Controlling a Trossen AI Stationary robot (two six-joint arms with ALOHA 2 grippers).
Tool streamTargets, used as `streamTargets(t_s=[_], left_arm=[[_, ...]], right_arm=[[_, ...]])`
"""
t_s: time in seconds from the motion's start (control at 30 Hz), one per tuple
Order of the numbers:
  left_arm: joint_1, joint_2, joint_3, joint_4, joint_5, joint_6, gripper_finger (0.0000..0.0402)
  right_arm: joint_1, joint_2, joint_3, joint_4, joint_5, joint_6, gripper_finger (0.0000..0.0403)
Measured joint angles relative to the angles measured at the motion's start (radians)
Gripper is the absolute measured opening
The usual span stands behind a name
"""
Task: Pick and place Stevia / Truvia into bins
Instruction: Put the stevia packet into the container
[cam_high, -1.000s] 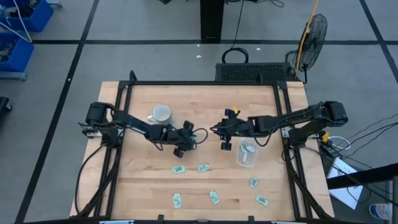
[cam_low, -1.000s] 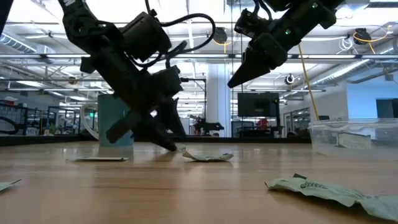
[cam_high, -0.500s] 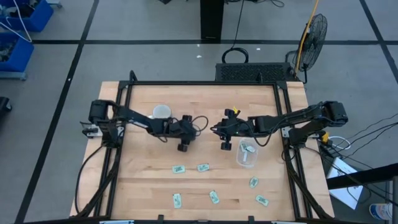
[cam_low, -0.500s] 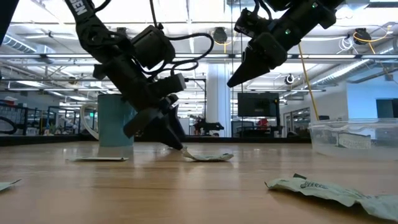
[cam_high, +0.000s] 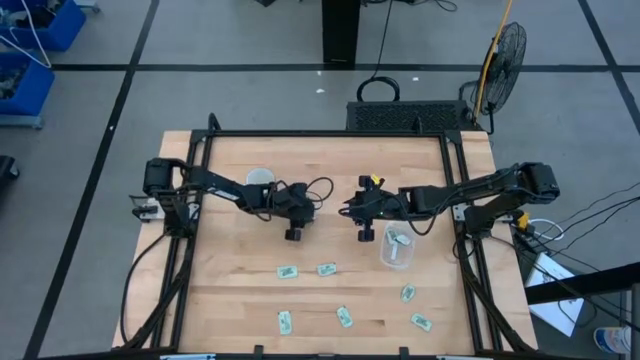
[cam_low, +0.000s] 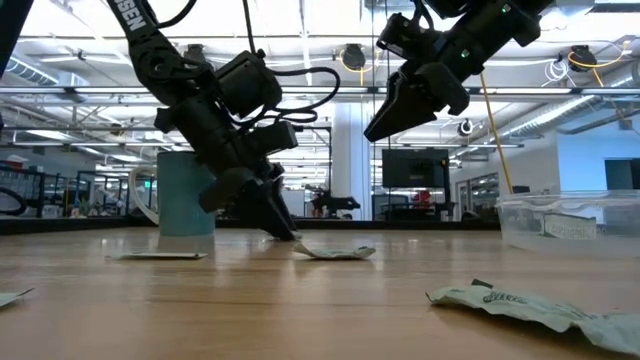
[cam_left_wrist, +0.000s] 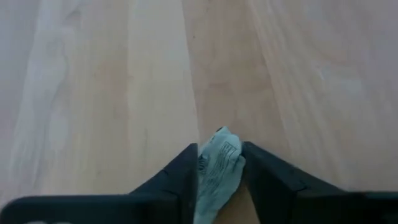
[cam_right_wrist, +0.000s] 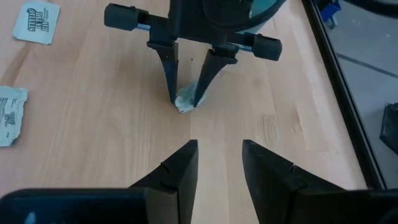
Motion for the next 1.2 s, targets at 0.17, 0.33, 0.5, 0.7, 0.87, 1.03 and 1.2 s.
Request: streamTargets(t_s=[0.17,0.33,0.5,0.7,0.87,1.03,1.2], left_arm=[[-0.014,0.001,-0.006,0.029,0.001,-0.005,0.0061],[-0.037,-0.023,-0.007,0.054,-0.019,-0.005,0.0014],[-0.065,-0.074,-0.011,0.055,-0.020,-0.059,0.0017],[-0.117,-0.119,-0.007,0.104,-0.010,-0.080,0.0030],[-0.167,-0.122,-0.006,0.279,-0.003,-0.103,0.0008],[-0.185,-0.110,0.028,0.446,-0.002,-0.107,0.0021],[-0.188,-0.033,0.195,0.441,0.017,-0.101,0.0027]], right_arm=[[0.000,0.000,0.000,0.000,0.000,0.011,0.0121],[0.000,0.000,0.000,0.000,0.000,0.059,0.0121],[0.000,0.000,0.000,0.000,0.000,0.094,0.0121],[0.010,-0.008,0.000,-0.010,0.109,0.113,0.0121],[0.069,-0.093,0.001,-0.168,0.324,0.162,0.0121],[0.168,-0.249,0.001,-0.386,0.451,0.336,0.0121],[0.250,-0.399,-0.002,-0.458,0.449,0.528,0.0121]])
